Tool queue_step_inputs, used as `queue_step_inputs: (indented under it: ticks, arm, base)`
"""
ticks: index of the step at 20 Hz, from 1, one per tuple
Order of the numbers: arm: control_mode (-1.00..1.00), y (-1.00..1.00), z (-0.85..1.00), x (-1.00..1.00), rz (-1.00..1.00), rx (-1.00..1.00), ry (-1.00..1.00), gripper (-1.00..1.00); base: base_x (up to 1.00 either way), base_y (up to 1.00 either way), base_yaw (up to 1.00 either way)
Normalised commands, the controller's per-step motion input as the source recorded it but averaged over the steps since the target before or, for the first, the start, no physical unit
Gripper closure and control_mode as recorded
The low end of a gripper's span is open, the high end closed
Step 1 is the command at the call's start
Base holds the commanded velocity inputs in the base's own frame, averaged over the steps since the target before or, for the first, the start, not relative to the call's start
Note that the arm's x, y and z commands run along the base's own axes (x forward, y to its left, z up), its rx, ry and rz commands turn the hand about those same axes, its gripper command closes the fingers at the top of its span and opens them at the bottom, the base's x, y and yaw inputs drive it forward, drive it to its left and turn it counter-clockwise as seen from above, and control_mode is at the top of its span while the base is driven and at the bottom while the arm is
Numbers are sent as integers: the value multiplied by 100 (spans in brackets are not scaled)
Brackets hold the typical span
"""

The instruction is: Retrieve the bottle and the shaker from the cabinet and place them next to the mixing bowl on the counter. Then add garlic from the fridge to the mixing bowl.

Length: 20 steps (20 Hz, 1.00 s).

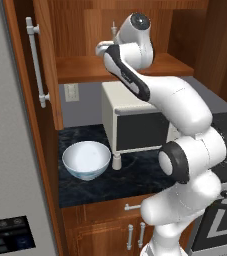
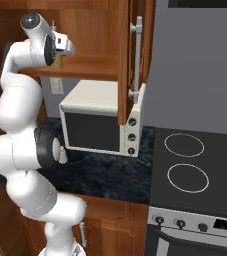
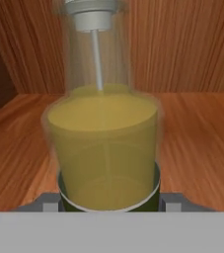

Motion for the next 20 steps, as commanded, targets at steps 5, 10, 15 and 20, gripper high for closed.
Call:
queue_step_inputs:
  ticks: [5,10,15,20]
  arm:
    - [-100,-2,-5,-99,0,0,0,100]
    - [-100,-12,0,-100,2,3,0,100]
    - [-100,-20,0,-98,14,2,0,100]
    - [-100,-19,-1,-95,14,1,0,100]
  base:
    - [0,0,0]
    - [0,0,0]
    - [0,0,0]
    - [0,0,0]
